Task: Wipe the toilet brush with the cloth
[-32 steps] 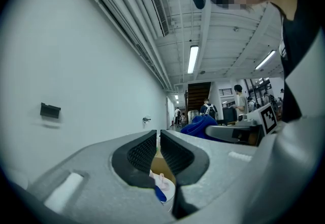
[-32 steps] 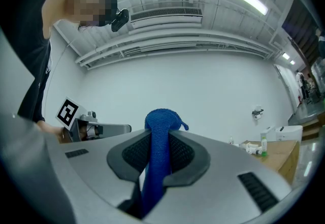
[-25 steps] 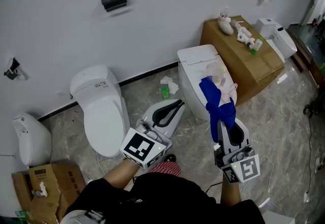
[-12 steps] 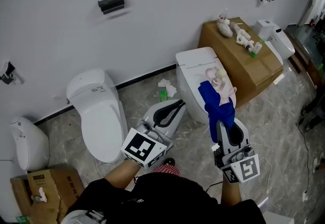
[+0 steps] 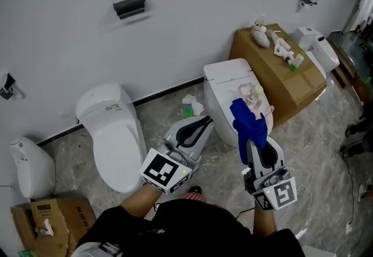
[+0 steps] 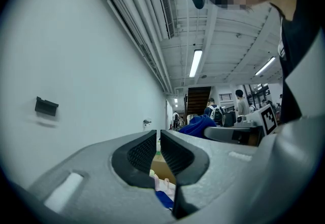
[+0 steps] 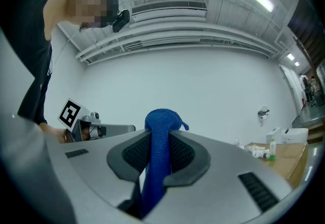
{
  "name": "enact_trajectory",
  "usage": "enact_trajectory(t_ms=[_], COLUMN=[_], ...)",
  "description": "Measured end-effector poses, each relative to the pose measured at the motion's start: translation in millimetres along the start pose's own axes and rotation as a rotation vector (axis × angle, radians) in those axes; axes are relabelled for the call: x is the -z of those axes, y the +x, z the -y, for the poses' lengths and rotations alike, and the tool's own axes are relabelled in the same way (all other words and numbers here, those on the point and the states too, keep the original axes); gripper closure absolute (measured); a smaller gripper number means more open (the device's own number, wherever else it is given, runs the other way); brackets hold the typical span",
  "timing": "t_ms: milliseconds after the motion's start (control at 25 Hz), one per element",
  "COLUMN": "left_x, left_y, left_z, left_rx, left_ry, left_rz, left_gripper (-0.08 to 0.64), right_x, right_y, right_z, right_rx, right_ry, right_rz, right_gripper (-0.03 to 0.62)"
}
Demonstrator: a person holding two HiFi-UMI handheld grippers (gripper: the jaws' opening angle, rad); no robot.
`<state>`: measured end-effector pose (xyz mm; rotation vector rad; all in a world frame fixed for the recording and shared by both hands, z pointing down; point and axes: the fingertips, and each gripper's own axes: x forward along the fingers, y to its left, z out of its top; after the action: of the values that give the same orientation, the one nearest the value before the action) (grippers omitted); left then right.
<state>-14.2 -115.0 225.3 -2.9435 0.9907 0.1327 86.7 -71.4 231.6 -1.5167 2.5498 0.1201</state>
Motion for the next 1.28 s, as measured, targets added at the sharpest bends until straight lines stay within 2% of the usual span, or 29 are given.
enact_trajectory(t_ms=[240,520,1280], left_x=[-0.4,-2.9,7.8], left_y=[-6.2,-21.8,-29.3], left_z=[-7.5,-20.9,-19.8], left_rx=[-0.004,-0.057,-0.228], left_ry=[0.009,0.019,0.008], left_rz=[0.003,-0.003,-0.043], left_gripper=[0.552,0.552,0.552], right_x=[5.3,5.4,23.7], right_y=[9.7,22.8,46.7], right_z=[-9.4,-11.3,-9.6], right_rx=[-0.020,-0.051,-0.261], right_ry=[0.000,0.006,0.062], right_rz=[-0.010,-0.004,-0.032], right_gripper=[0.528,0.528,0.528])
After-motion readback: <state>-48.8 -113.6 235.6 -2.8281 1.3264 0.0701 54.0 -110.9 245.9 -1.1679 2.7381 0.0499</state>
